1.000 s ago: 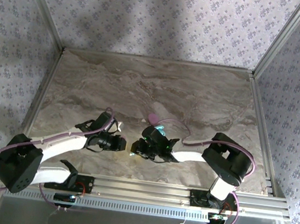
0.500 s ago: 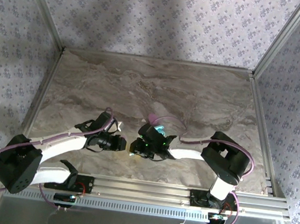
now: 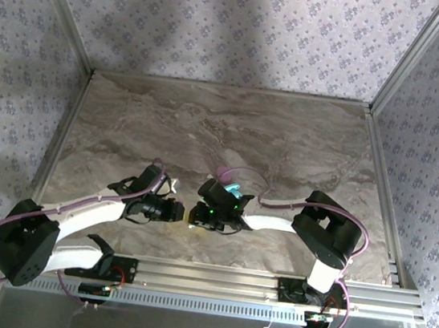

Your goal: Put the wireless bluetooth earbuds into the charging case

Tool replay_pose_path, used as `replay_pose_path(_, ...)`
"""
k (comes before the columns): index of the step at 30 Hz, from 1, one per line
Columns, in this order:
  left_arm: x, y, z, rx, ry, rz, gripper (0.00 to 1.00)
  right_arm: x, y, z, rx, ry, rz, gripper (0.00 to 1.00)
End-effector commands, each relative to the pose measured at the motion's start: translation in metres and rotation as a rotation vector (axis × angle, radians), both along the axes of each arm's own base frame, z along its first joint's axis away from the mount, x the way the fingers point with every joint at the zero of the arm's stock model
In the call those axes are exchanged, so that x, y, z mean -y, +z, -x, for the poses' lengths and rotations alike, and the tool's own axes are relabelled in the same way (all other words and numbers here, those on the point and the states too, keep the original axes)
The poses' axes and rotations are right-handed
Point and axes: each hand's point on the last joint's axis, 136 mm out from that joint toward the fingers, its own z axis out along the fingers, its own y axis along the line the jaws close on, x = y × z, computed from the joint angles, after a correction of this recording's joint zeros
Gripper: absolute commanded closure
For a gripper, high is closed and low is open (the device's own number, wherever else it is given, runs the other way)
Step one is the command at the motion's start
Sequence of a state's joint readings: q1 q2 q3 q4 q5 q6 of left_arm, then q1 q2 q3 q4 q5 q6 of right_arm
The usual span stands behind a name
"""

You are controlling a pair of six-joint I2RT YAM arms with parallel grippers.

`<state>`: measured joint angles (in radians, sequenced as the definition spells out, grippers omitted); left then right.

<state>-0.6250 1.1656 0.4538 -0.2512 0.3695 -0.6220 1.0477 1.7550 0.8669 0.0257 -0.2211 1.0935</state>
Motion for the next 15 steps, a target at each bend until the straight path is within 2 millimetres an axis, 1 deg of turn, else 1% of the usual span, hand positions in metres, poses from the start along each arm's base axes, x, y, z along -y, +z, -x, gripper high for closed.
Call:
replay_pose_path(1, -0.001, 0.003, 0.001, 0.015, 0.014, 0.008, 0.68, 0.007, -0.021, 0.016, -0.027, 0.047, 0.082, 0.76)
replay_pose_path(6, -0.001, 0.005, 0.000, 0.020, 0.015, 0.011, 0.66, 0.010, -0.010, 0.012, 0.022, 0.049, 0.102, 0.76)
replay_pose_path(15, 0.002, 0.010, -0.003, 0.035, 0.022, 0.022, 0.64, 0.014, -0.002, 0.009, 0.050, 0.046, 0.094, 0.79)
